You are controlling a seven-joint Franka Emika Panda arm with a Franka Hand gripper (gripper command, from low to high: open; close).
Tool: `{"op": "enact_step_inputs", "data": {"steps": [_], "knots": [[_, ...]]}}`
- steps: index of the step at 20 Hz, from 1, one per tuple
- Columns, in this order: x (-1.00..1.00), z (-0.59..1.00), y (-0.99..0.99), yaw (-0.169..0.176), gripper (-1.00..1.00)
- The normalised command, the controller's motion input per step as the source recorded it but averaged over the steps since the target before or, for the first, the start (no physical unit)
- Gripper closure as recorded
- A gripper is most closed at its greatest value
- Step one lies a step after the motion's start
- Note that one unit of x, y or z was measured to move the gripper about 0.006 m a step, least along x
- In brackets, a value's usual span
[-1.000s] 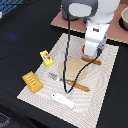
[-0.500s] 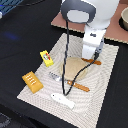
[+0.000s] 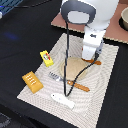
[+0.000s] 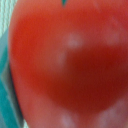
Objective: Interact with the objects in diverse but meaningful ways.
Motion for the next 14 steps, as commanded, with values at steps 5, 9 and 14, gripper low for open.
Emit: {"op": "enact_step_inputs", "data": {"steps": [5, 9, 14], "knots": [[-0.39, 0.87, -0.58, 0.000, 1.00], [-0.40, 0.38, -0.73, 0.000, 1.00], [-0.45, 0.17, -0.72, 0.001, 1.00]]}}
